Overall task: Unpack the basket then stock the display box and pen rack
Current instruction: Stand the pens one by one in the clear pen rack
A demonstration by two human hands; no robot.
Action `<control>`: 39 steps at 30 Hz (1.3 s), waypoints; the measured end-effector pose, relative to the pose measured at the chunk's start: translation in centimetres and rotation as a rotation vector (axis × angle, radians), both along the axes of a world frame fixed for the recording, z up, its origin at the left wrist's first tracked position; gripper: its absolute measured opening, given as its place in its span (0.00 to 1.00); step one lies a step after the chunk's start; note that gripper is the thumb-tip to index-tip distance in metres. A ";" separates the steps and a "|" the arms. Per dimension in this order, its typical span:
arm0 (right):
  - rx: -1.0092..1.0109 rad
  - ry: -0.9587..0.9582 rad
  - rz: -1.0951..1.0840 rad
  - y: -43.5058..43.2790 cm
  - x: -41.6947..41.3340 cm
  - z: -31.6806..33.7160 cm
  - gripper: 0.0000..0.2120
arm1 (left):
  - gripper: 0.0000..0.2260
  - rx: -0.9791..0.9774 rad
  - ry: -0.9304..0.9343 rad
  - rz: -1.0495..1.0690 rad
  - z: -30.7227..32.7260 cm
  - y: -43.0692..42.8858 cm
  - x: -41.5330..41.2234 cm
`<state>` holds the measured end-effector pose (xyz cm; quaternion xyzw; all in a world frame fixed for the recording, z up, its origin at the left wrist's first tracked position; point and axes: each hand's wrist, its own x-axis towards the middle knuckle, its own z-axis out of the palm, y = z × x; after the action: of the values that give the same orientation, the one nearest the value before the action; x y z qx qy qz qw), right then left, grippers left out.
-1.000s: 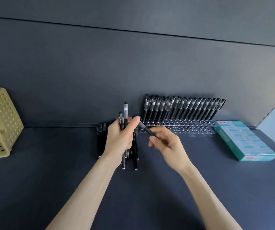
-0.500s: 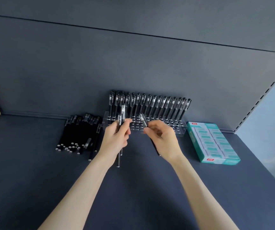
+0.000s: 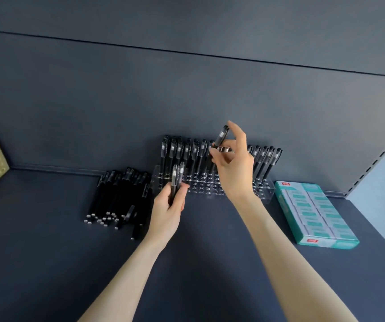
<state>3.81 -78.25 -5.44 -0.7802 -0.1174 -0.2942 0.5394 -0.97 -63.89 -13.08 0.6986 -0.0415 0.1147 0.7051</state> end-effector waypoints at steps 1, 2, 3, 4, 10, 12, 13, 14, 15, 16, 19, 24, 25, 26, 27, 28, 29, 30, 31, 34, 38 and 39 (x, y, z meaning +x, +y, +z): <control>-0.019 -0.009 -0.010 0.2 0.3 0.0 0.28 | 0.07 -0.015 0.013 -0.005 -0.1 0.1 0.1; -0.038 -0.016 -0.017 0.3 0.6 -0.1 0.27 | 0.07 -0.030 0.025 -0.012 -0.1 0.2 0.1; -0.055 -0.022 -0.019 0.4 0.8 -0.1 0.27 | 0.07 -0.043 0.034 -0.017 -0.2 0.2 0.2; -0.073 -0.027 -0.018 0.5 1.1 -0.2 0.26 | 0.08 -0.050 0.040 -0.020 -0.2 0.2 0.2; -0.141 -0.064 -0.050 0.7 1.8 -0.9 0.25 | 0.08 -0.061 0.046 -0.016 -0.1 0.1 0.3; -0.151 -0.069 -0.049 0.8 2.0 -1.1 0.25 | 0.08 -0.067 0.045 -0.021 -0.1 0.1 0.2; -0.164 -0.068 -0.047 0.8 2.0 -1.2 0.24 | 0.08 -0.071 0.045 -0.023 -0.1 0.1 0.2; -0.185 -0.067 -0.045 0.9 2.0 -1.3 0.23 | 0.08 -0.072 0.046 -0.022 -0.1 0.1 0.2; -0.211 -0.068 -0.047 0.9 2.0 -1.5 0.22 | 0.08 -0.069 0.048 -0.019 -0.1 0.1 0.2; -0.240 -0.072 -0.054 1.0 1.9 -1.6 0.20 | 0.08 -0.066 0.050 -0.015 -0.1 0.1 0.2; -0.300 -0.079 -0.081 0.9 1.7 -2.1 0.16 | 0.08 -0.065 0.058 -0.015 -0.1 0.0 0.3; -0.349 -0.055 -0.102 0.9 1.6 -1.7 0.15 | 0.09 -0.054 0.060 -0.015 0.0 0.0 0.3; -0.359 -0.051 -0.107 0.9 1.5 -1.5 0.16 | 0.09 -0.056 0.063 -0.015 0.0 0.0 0.3; -0.371 -0.050 -0.117 0.9 1.2 -1.4 0.16 | 0.09 -0.059 0.067 -0.018 0.1 0.0 0.2; -0.376 -0.050 -0.133 0.8 0.9 -1.3 0.16 | 0.10 -0.060 0.070 -0.025 0.2 0.0 0.1; -0.363 -0.047 -0.151 0.8 0.5 -1.3 0.16 | 0.10 -0.061 0.074 -0.036 0.3 0.0 0.1; -0.320 -0.038 -0.157 0.7 0.0 -1.3 0.15 | 0.11 -0.063 0.078 -0.054 0.5 0.0 0.0; -0.245 -0.014 -0.131 0.7 -0.6 -1.2 0.13 | 0.12 -0.069 0.083 -0.079 0.6 0.0 -0.1; -0.159 0.035 -0.068 0.6 -1.1 -1.1 0.11 | 0.14 -0.075 0.089 -0.111 0.8 0.0 -0.3; 0.006 0.264 0.194 0.4 -2.6 -0.9 0.09 | 0.18 -0.070 0.109 -0.209 1.3 -0.2 -0.8; 0.104 0.282 0.298 0.0 -3.4 -1.1 0.10 | 0.21 -0.103 0.153 -0.283 1.4 -0.2 -1.1; 0.129 0.270 0.286 -0.2 -3.4 -1.0 0.10 | 0.18 -0.123 0.164 -0.296 1.4 -0.2 -1.1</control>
<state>0.39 -78.41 -6.49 -0.7519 -0.1345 -0.1145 0.6351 -2.11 -64.11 -11.68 0.6472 -0.0793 -0.0454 0.7568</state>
